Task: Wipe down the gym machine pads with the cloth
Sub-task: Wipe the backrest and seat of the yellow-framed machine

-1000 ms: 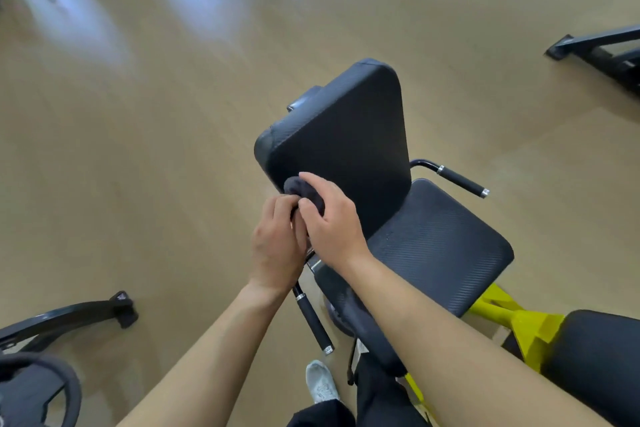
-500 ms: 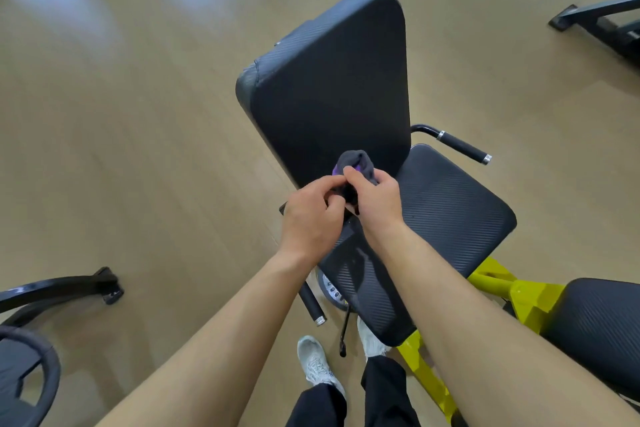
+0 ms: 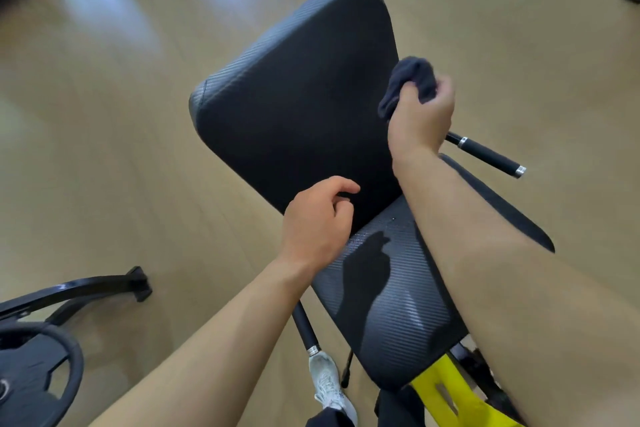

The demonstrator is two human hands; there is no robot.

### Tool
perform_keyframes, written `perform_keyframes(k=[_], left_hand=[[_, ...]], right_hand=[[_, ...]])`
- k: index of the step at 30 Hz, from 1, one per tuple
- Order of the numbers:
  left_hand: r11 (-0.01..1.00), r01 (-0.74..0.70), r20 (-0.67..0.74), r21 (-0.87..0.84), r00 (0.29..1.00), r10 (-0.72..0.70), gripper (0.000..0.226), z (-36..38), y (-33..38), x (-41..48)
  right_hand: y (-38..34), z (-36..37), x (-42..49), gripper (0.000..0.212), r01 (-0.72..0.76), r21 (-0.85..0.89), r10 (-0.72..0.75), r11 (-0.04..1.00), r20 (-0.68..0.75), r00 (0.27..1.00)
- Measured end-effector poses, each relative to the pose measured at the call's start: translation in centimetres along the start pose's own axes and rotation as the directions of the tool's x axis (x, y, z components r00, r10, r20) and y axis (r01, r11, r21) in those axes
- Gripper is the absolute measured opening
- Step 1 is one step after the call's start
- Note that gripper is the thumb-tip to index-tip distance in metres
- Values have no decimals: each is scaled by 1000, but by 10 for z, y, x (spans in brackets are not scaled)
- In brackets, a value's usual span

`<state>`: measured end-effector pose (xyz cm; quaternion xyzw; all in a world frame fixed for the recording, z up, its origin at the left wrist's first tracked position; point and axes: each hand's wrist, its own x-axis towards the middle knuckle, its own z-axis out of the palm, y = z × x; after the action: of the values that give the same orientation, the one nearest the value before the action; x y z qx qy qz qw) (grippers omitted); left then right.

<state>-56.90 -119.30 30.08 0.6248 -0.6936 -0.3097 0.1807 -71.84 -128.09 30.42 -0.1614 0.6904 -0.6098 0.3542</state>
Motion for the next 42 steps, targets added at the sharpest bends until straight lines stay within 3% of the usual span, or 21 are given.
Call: perform_keyframes(k=[3,6,9,12,14,16,17,18,20,24,26,28,30,34,38,39,40,42], left_hand=[[1000,17,-127,-12,992,-18,29,-9,1,4],[1000,-20,-315,1,949,19,26,-29,7,10],[998,-31,-438,45,898,47,24,-58,6,15],[996,-25,-517,91,854,68,24,-91,-2,15],[993,-1,-566,119,821,69,24,-108,-10,14],[990,45,-598,133,800,44,21,-118,-18,15],[989,63,-607,133,794,31,20,-120,-21,16],[988,75,-611,132,791,22,20,-121,-22,16],[989,84,-606,119,796,5,21,-116,-21,17],[994,61,-575,92,818,3,22,-93,-15,19],[994,15,-539,105,841,44,20,-80,-18,17],[993,-12,-496,117,865,69,18,-69,-23,13],[993,-14,-466,119,882,68,17,-62,-29,8],[995,39,-461,90,887,7,15,-61,-41,1],[990,79,-455,120,890,-16,15,-69,-50,-1],[990,80,-452,116,892,-18,16,-71,-52,-1],[991,76,-451,107,892,-20,18,-72,-53,-1],[993,78,-430,88,902,-32,20,-71,-53,0]], right_hand=[[-33,30,21,19,309,-59,-301,949,114,947],[-22,68,15,51,524,-163,-448,836,348,823],[1,87,-19,61,684,-310,-593,660,343,728],[42,88,-79,63,855,-362,-638,370,570,517],[68,85,-109,59,947,-237,-600,218,733,321],[78,84,-104,55,981,-173,-638,85,747,187],[76,87,-89,53,982,-184,-695,41,701,161],[70,89,-70,51,975,-221,-752,22,639,162],[50,88,-25,48,932,-360,-812,39,532,240],[17,68,45,56,743,-613,-714,267,392,580],[20,66,49,58,688,-640,-688,342,329,647],[37,72,30,58,712,-596,-704,371,319,634],[72,76,-9,57,792,-494,-726,359,384,570],[142,66,-92,72,955,-270,-692,121,667,277],[134,65,-69,63,977,-201,-722,-74,686,87],[122,66,-53,59,967,-239,-754,-88,650,92],[107,67,-34,57,948,-314,-788,-48,595,158],[74,69,10,60,849,-499,-779,171,459,427]])
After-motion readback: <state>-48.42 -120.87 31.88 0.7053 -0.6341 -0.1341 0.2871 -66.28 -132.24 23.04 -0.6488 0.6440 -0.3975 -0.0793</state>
